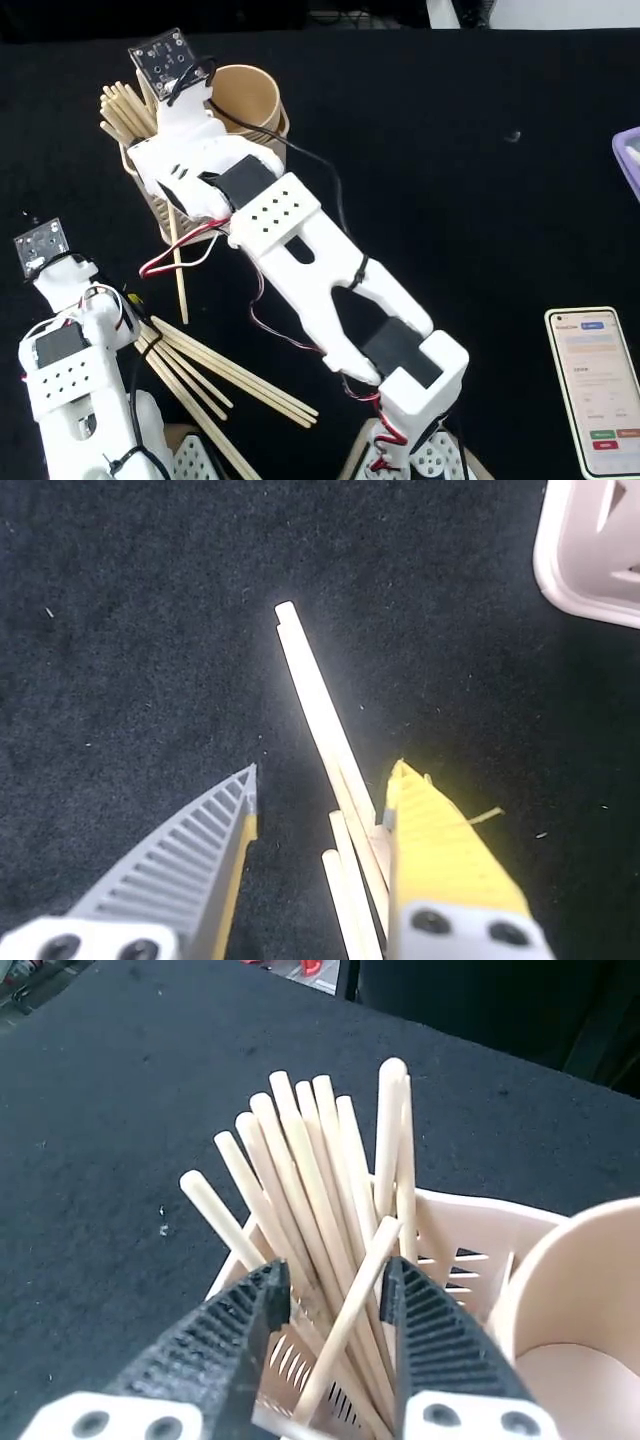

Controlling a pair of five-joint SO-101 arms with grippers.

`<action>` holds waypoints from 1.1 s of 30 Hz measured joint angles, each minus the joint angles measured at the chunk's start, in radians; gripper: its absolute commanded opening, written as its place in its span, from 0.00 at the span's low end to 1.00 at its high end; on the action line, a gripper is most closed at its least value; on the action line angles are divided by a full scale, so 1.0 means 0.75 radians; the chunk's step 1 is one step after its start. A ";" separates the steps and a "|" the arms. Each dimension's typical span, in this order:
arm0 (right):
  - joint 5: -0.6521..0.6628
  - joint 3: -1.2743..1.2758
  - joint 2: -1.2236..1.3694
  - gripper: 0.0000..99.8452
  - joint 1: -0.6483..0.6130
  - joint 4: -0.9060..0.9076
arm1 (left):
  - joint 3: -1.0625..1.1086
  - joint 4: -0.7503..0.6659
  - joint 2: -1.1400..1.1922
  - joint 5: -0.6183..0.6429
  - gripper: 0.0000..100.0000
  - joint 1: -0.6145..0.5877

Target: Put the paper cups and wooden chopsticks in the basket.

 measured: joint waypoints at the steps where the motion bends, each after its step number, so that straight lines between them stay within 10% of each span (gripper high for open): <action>1: 0.000 0.000 0.000 0.16 0.000 0.000 | 0.000 0.000 0.000 0.000 0.22 0.000; 33: -0.002 0.000 0.049 0.09 0.008 0.000 | 0.000 0.000 0.000 0.000 0.22 0.000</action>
